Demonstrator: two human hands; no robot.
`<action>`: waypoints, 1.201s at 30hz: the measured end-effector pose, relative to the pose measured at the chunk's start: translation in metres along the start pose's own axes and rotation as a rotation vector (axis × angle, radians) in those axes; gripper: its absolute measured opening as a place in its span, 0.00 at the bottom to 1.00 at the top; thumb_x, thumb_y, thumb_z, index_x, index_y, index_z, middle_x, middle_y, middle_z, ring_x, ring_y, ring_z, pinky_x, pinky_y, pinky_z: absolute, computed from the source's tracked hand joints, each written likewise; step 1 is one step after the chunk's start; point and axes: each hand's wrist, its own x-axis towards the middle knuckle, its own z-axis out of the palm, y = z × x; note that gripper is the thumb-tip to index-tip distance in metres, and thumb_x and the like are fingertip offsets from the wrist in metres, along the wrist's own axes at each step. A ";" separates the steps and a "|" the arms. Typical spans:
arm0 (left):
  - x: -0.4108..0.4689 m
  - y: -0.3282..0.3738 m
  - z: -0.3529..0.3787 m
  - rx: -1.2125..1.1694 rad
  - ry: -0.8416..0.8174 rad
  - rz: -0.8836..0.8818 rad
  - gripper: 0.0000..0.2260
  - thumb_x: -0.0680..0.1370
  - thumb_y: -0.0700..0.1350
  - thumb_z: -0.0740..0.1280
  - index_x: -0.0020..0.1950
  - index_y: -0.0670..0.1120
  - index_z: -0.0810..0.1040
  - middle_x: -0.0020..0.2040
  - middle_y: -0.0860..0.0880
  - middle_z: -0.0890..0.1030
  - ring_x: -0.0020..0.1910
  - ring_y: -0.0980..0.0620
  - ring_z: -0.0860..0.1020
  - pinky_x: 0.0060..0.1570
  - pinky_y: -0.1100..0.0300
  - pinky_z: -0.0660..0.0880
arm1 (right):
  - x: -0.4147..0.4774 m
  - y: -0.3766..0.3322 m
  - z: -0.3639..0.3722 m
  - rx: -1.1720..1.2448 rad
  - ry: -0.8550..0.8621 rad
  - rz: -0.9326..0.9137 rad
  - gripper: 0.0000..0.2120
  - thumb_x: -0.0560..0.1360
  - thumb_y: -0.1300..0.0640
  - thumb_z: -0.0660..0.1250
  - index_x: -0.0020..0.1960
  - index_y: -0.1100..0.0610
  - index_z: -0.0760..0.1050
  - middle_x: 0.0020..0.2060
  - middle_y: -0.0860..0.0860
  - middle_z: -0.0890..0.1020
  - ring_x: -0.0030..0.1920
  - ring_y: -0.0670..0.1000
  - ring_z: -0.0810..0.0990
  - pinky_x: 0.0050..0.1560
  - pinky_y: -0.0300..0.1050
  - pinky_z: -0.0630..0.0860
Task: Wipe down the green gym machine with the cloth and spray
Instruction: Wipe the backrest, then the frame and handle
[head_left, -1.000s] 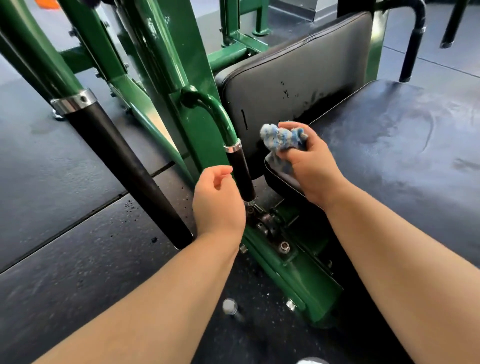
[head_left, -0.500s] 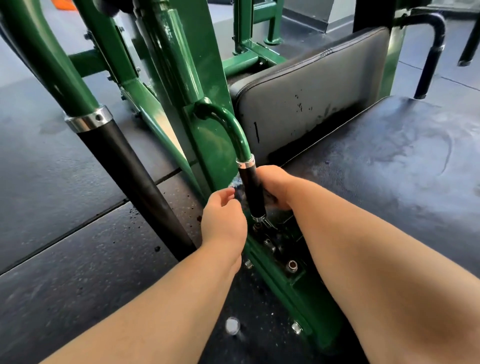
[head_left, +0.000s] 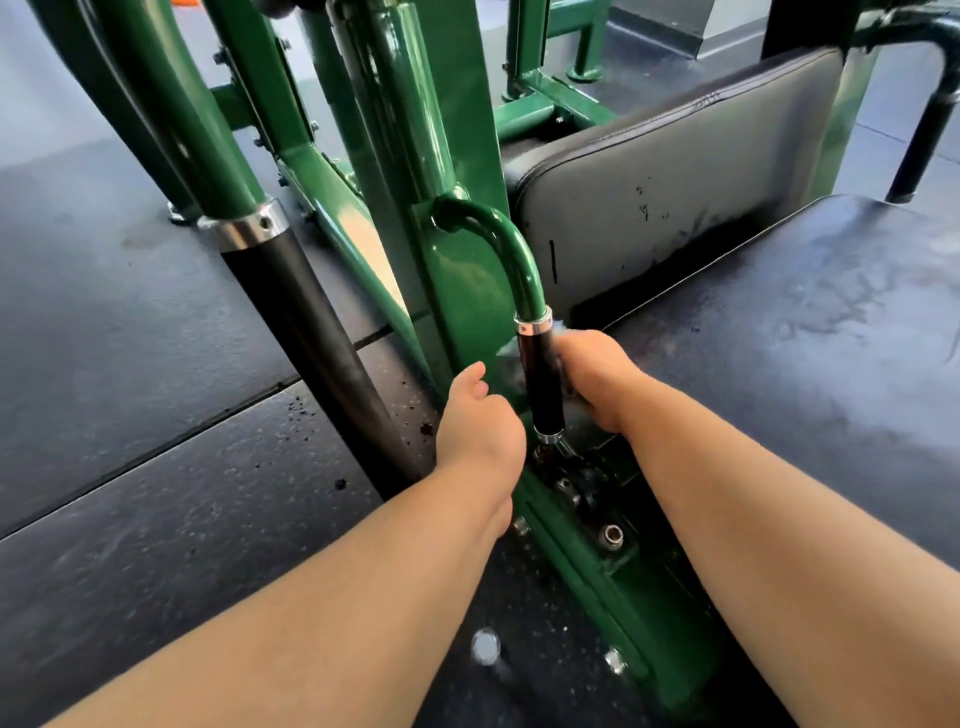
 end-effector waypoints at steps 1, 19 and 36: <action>0.001 0.000 0.000 -0.016 0.000 0.012 0.24 0.80 0.33 0.51 0.72 0.52 0.67 0.69 0.50 0.70 0.66 0.50 0.71 0.69 0.50 0.66 | -0.012 0.002 0.000 0.083 0.148 -0.112 0.08 0.66 0.61 0.64 0.44 0.59 0.79 0.37 0.55 0.80 0.40 0.54 0.76 0.43 0.49 0.74; -0.010 -0.018 -0.008 -0.014 -0.005 0.015 0.23 0.80 0.31 0.50 0.69 0.49 0.71 0.64 0.47 0.76 0.58 0.51 0.74 0.68 0.49 0.68 | -0.066 0.086 -0.025 -1.099 0.211 -1.027 0.10 0.68 0.62 0.66 0.46 0.59 0.84 0.50 0.57 0.79 0.47 0.58 0.72 0.43 0.53 0.81; 0.001 0.001 0.009 -0.301 0.214 0.254 0.09 0.78 0.40 0.67 0.55 0.51 0.75 0.47 0.51 0.80 0.45 0.52 0.81 0.50 0.53 0.80 | -0.087 0.035 -0.021 0.154 0.116 -0.105 0.12 0.80 0.55 0.59 0.53 0.52 0.81 0.50 0.48 0.83 0.55 0.48 0.80 0.58 0.46 0.77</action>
